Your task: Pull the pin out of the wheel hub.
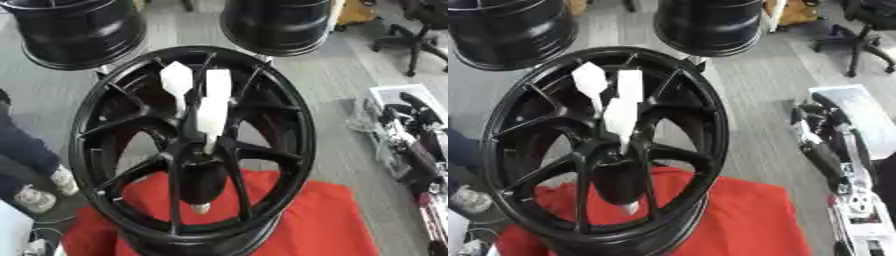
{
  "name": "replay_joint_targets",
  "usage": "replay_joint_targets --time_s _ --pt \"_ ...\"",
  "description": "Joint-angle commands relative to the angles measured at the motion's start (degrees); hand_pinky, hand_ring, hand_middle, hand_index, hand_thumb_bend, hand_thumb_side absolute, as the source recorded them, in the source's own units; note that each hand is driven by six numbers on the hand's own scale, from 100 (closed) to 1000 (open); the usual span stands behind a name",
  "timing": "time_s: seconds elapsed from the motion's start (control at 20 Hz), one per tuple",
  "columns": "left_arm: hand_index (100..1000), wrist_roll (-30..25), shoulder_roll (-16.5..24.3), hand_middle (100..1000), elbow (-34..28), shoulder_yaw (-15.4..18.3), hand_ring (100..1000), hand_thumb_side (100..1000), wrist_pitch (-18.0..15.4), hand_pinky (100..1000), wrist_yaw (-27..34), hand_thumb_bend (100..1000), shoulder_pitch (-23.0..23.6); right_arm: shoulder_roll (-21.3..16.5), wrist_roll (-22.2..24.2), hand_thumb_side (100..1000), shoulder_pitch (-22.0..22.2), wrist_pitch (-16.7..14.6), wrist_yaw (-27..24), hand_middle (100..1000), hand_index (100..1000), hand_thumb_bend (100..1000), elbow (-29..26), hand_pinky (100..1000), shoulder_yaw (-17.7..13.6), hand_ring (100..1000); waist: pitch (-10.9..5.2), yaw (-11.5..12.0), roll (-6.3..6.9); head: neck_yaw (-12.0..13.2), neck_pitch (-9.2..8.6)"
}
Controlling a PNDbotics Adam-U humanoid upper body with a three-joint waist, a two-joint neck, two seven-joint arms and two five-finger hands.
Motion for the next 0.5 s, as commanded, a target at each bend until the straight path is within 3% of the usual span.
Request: replay_joint_targets --time_s 0.05,0.5 --pt "722 0.91 0.21 675 -1.38 -1.22 789 779 -0.18 674 0.85 345 -0.47 -0.38 0.25 454 -0.51 -0.13 -0.44 721 905 237 -0.65 786 0.12 713 -0.29 -0.26 -0.02 0.51 0.57" --pt "718 -0.69 -0.36 670 -0.7 -2.97 787 791 -0.06 673 1.06 338 -0.05 -0.21 0.55 454 -0.82 -0.19 -0.55 720 905 238 -0.63 786 0.3 713 0.43 -0.73 -0.02 1.02 1.34"
